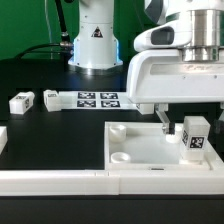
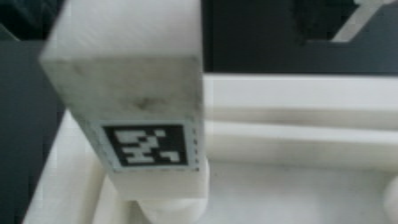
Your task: Assemble square table
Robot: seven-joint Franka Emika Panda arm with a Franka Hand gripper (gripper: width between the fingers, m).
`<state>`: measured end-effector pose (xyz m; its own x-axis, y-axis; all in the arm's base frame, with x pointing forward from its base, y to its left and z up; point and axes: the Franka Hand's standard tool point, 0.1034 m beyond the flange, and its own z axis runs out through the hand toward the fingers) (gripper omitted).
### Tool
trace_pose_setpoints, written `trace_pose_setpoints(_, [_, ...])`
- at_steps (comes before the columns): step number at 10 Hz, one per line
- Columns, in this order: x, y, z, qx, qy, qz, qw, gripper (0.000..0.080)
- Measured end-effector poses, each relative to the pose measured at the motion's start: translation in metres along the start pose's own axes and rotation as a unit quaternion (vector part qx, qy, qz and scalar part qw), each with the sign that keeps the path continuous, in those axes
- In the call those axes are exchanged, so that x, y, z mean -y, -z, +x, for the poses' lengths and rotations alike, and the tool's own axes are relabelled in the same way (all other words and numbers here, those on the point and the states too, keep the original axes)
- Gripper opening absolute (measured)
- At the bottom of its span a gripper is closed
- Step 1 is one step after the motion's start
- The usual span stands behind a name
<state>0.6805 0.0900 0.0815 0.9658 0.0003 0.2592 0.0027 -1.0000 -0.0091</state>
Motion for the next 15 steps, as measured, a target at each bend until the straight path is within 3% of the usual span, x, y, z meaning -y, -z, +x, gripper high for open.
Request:
trace_pose_setpoints(2, [-0.0014, -0.0023, -0.0078, 0.076, -0.014, 0.004, 0.997, 0.0649])
trace_pose_setpoints(4, [0.0019, 0.0003, -0.0044, 0.083, -0.037, 0.004, 0.996, 0.0649])
trace_pose_setpoints(6, [0.0016, 0.0003, -0.0045, 0.083, -0.038, 0.004, 0.996, 0.0383])
trace_pose_setpoints(7, [0.0018, 0.0002, -0.0045, 0.083, -0.079, 0.001, 0.993, 0.0288])
trace_pose_setpoints(10, [0.0020, 0.0001, -0.0046, 0.083, -0.194, -0.009, 0.977, 0.0288])
trace_pose_setpoints(12, [0.0012, -0.0005, -0.0056, 0.083, -0.291, -0.017, 0.953, 0.0289])
trace_pose_setpoints(13, [0.0021, -0.0007, -0.0065, 0.086, -0.359, -0.019, 0.929, 0.0288])
trace_pose_setpoints(15, [0.0048, -0.0017, -0.0067, 0.081, -0.505, -0.023, 0.859, 0.0289])
